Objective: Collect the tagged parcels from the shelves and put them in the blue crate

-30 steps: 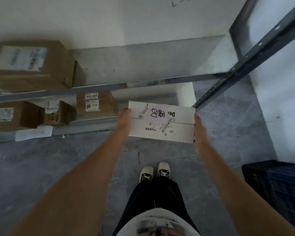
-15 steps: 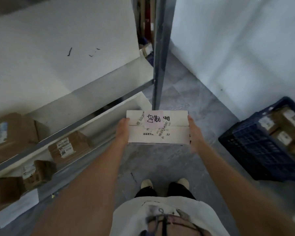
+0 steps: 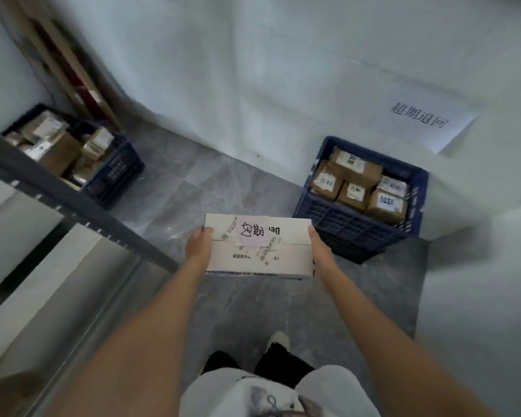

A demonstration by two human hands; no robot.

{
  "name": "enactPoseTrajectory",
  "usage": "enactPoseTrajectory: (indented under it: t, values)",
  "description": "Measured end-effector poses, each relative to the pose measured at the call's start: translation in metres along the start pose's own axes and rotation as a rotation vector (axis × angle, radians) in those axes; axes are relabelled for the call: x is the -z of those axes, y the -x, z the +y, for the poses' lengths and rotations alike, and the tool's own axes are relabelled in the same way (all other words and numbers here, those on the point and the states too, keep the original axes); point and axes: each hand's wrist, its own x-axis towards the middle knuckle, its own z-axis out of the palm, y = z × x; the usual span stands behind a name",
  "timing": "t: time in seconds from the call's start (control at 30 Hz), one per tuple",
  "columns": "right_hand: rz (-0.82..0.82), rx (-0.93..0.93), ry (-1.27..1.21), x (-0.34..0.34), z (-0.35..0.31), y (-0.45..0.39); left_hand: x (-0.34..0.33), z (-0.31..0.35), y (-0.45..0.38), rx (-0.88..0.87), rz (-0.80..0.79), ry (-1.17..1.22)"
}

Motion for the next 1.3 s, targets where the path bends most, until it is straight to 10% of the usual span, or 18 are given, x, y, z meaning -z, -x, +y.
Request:
enactPoseTrajectory:
  t: [0.63, 1.3]
  values:
    - [0.368, -0.055, -0.250, 0.194, -0.097, -0.211, -0.315, 0.163, -0.116, 0.108, -0.312, -0.096]
    - [0.182, -0.174, -0.212, 0.238, -0.114, -0.530, -0.546, 0.155, -0.343, 0.182, -0.285, -0.281]
